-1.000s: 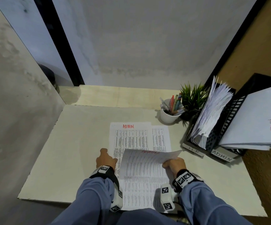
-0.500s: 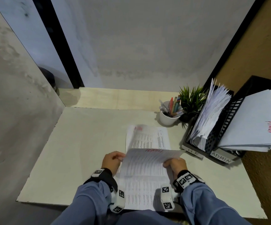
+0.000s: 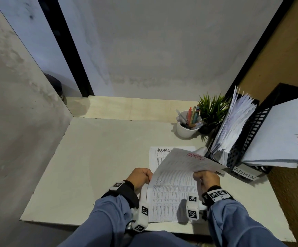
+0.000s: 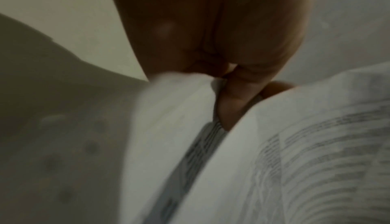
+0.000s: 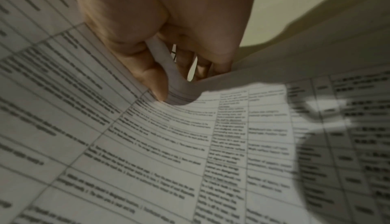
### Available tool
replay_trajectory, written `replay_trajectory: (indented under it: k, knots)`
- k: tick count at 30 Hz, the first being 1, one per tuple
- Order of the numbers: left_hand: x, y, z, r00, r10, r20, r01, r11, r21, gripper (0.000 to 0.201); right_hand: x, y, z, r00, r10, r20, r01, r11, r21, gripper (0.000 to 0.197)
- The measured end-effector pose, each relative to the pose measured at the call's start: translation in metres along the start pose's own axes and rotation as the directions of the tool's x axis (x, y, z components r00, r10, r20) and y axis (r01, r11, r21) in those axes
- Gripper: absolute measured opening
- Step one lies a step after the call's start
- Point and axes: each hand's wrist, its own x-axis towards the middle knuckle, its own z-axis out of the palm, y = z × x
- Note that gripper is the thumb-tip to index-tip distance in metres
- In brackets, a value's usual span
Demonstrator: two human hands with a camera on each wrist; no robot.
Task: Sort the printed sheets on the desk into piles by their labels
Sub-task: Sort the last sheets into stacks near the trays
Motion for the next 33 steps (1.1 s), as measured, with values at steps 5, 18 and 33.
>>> replay_trajectory:
  k: [5,18,33]
  knots:
    - [0.006,0.001,0.005,0.998,-0.013,-0.062,0.016,0.999,0.040,0.053,-0.006,0.001,0.002,1.000,-0.029,0.003,0.028,0.997,0.073,0.028]
    - [0.028,0.005,0.026,0.947,-0.107,-0.303,0.165,0.971,0.172,0.024,-0.004,0.010,-0.005,1.000,0.003,-0.007,-0.002,0.997,0.079,0.031]
    - [0.008,0.000,0.023,0.993,0.069,0.099,-0.065,0.997,-0.038,0.052,0.006,0.001,-0.001,0.994,0.004,-0.110,-0.023,0.984,-0.178,0.025]
